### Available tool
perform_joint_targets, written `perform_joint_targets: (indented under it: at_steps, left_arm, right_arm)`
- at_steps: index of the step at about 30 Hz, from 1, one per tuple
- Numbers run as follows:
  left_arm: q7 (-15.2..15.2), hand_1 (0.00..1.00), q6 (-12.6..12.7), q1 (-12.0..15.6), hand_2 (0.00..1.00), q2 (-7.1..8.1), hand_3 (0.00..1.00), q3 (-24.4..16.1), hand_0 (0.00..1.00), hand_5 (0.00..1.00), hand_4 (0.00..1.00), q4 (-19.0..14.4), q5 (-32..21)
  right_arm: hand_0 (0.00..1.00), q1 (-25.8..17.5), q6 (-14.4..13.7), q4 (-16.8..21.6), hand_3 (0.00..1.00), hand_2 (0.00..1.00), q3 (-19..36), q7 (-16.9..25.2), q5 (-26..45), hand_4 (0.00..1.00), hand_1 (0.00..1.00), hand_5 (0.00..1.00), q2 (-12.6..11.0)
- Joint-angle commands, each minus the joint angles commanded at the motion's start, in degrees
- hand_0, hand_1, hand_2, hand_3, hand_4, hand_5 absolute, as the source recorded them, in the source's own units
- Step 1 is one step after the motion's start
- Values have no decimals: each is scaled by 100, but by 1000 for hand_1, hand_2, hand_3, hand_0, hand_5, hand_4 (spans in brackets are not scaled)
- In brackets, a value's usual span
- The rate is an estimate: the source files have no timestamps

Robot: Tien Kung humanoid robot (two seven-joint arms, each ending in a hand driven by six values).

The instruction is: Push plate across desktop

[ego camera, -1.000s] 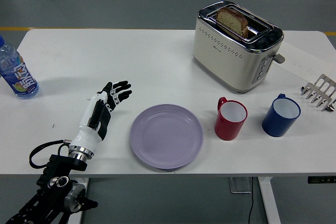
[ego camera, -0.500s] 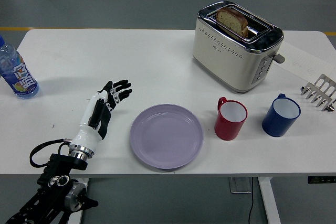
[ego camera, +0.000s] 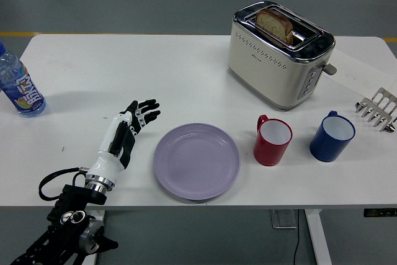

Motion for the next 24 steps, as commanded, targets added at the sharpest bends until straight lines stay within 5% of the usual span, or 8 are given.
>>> perform_joint_targets:
  at_steps: [11, 24]
  left_arm:
    - [0, 749, 3, 15, 772, 0, 704, 30, 793, 998, 532, 32, 21]
    - [-5, 749, 2, -49, 772, 0, 703, -13, 793, 998, 536, 56, 33]
  right_arm:
    - [590, -56, 326, 36, 680, 709, -362, 121, 508, 455, 546, 579, 0]
    - [595, 35, 344, 59, 709, 701, 4, 104, 379, 466, 547, 647, 0]
